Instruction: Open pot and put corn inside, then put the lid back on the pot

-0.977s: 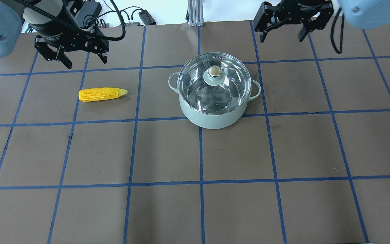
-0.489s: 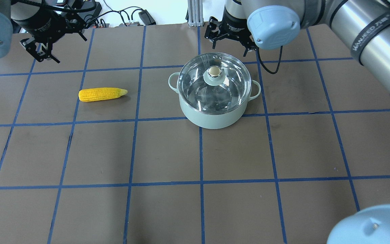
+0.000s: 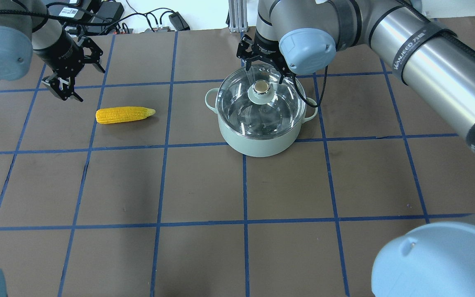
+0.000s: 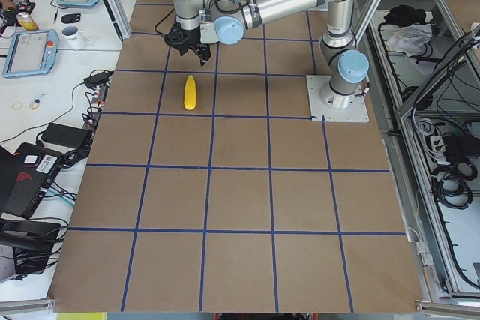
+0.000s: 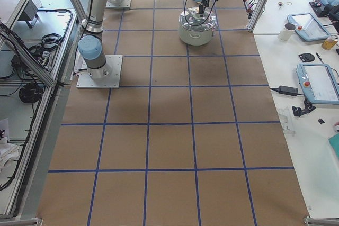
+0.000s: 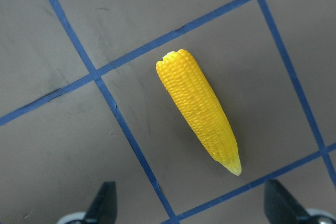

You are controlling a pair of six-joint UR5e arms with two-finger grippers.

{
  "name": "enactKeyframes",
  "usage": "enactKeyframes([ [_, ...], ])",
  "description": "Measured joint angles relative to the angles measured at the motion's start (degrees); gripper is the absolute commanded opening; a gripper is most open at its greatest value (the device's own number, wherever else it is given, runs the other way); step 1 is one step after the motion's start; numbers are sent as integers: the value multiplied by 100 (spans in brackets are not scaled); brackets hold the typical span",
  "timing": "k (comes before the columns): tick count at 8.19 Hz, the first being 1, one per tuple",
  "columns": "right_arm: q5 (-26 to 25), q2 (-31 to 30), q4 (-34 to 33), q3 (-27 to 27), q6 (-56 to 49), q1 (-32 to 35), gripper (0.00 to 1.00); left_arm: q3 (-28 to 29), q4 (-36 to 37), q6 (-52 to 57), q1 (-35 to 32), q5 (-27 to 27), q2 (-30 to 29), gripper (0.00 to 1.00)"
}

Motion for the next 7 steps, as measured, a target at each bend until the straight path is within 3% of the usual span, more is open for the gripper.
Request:
enactKeyframes([
  [2, 33, 49, -25, 29, 82, 46, 83, -1, -20, -478, 178, -355, -525, 100],
  [5, 67, 28, 27, 115, 63, 54, 73, -1, 65, -788, 221, -698, -852, 100],
  [7, 88, 28, 77, 175, 34, 54, 39, 4, 425, -1189, 224, -725, -1085, 100],
])
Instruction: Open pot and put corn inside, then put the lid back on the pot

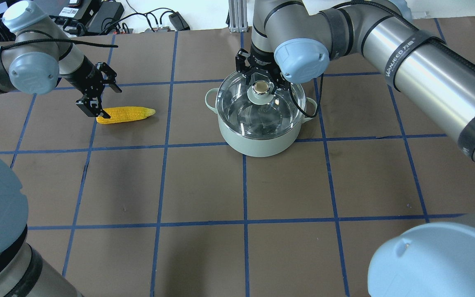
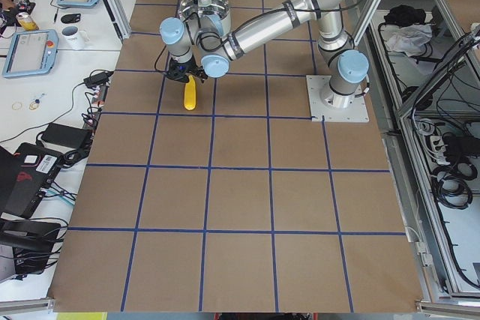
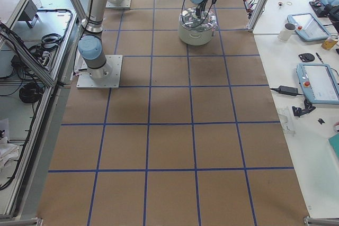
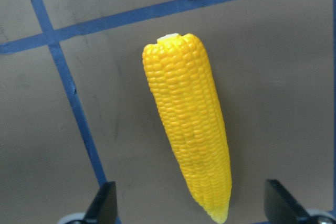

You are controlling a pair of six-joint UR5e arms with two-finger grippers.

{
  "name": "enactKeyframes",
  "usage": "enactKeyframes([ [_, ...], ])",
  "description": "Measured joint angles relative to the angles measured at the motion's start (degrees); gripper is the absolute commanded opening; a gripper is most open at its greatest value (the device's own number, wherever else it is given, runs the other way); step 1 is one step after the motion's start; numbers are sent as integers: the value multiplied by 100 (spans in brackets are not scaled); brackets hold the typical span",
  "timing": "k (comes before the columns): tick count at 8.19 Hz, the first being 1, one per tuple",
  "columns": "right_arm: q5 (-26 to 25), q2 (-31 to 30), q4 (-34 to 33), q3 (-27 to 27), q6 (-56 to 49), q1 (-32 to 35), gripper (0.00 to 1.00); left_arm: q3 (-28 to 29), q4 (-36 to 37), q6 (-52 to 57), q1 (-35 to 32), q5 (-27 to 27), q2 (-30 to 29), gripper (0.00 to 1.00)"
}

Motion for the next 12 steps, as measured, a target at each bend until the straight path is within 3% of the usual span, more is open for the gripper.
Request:
enactKeyframes([
  [1, 63, -1, 72, 12, -7, 0, 24, -1, 311, -360, 0, -3, -108, 100],
  [3, 171, -21, 165, 13, 22, -2, 14, -5, 597, -725, 0, 2, -217, 100],
  [11, 184, -599, 1225, -285, -547, -141, 12, -10, 649, -872, 0, 23, -654, 98],
  [12, 153, -807, 1495, -318, -950, -329, 12, -12, 646, -881, 0, 23, -683, 50],
])
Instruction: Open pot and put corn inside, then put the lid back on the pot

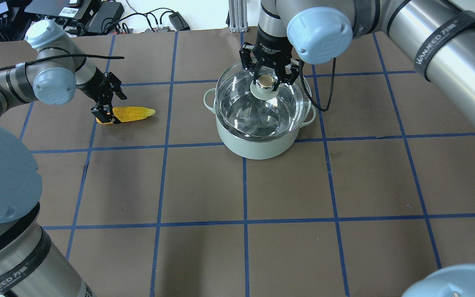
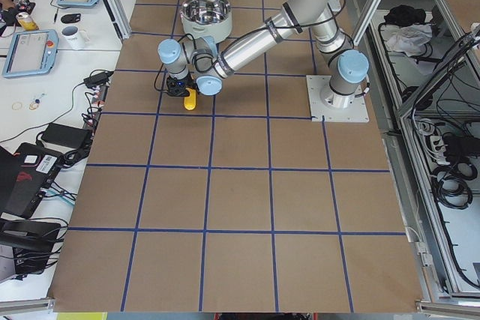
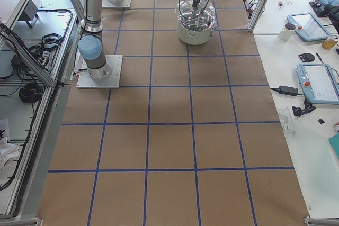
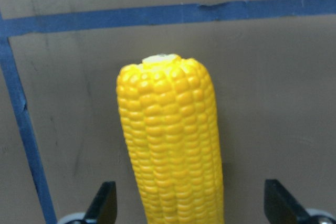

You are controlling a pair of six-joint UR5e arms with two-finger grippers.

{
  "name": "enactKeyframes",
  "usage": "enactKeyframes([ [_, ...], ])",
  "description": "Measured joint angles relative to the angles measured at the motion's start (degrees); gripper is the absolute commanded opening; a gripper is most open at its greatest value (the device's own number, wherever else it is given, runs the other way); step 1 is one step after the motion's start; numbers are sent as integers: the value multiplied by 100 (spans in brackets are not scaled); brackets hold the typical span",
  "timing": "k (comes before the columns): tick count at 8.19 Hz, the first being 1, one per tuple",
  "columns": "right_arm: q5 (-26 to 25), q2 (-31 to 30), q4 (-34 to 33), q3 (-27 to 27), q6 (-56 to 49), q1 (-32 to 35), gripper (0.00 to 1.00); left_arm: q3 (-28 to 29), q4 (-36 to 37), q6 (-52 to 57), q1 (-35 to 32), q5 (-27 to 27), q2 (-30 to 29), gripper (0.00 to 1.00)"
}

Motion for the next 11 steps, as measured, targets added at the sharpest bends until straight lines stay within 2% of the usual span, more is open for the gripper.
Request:
enactKeyframes([
  [1, -49, -238, 320, -18, -544, -312, 13, -1, -4, -2, 0, -4, -19, 14],
  [3, -435, -724, 815, -29, -2057, -1101, 11, 1, -25, 52, 0, -62, -26, 13],
  [4, -717, -934, 926, -31, -2825, -1503, 7, 4, -50, 91, 0, -77, 2, 0],
  [6, -1000, -1147, 1141, -21, -3862, -2208, 4, 6, -91, 256, 0, -27, 79, 0],
  [8, -1048, -1159, 1200, 8, -4707, -2711, 3, 18, -223, 270, -4, -18, 375, 0],
  [11, -1078, -1102, 1171, 55, -5581, -2987, 2, 75, -333, -273, -308, -56, 1132, 0],
])
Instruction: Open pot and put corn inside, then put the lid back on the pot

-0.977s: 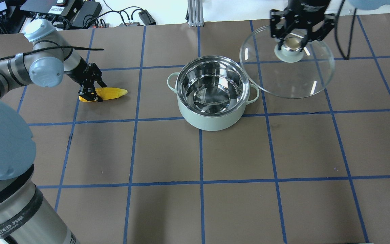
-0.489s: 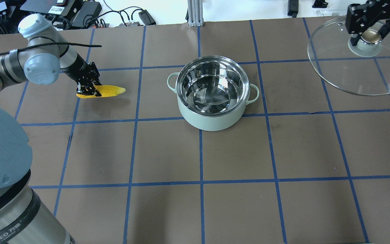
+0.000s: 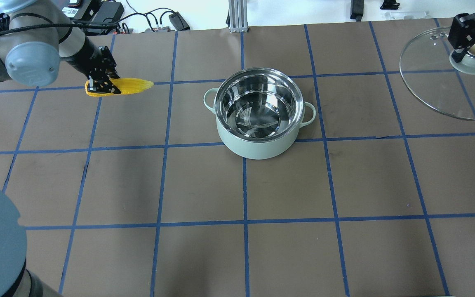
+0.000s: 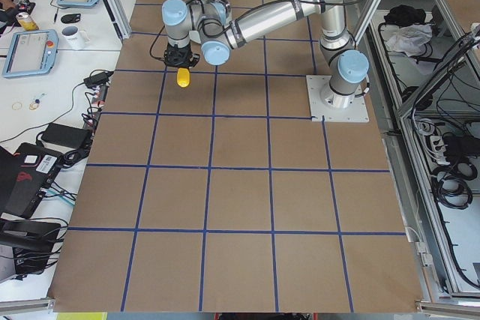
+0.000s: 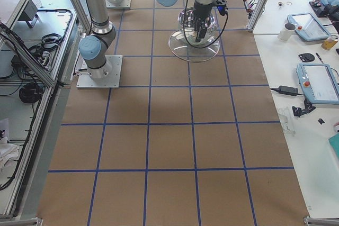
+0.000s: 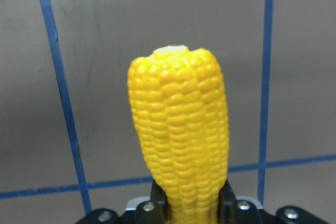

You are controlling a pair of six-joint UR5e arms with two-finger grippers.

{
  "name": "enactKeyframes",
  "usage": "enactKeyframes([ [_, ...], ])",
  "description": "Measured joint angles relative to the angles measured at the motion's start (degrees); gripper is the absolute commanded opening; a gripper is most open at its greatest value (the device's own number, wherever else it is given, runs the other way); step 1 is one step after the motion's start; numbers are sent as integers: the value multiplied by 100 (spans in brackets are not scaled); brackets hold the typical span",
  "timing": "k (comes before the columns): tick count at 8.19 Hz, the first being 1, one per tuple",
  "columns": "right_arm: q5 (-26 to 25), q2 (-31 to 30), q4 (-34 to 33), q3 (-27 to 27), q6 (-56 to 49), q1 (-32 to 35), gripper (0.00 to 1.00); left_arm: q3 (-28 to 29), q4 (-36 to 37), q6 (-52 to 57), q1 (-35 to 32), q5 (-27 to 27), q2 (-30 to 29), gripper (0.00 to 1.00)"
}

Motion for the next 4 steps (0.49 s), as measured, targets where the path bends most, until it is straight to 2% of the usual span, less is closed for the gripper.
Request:
enactKeyframes([
  [4, -119, 101, -20, 5, -127, -83, 3, 19, 489, -1330, -1617, -1, 445, 0],
])
